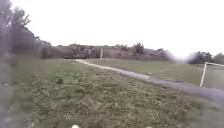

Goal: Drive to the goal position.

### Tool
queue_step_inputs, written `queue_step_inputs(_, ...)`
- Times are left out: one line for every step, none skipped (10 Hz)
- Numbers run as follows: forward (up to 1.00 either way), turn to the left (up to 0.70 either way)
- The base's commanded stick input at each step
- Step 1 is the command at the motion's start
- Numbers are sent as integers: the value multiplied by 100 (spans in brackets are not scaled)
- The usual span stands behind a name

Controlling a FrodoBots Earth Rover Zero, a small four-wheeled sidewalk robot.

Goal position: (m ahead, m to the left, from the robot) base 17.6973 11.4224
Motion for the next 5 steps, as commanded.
queue_step_inputs(70,0)
queue_step_inputs(70,0)
queue_step_inputs(70,0)
queue_step_inputs(70,0)
queue_step_inputs(70,0)
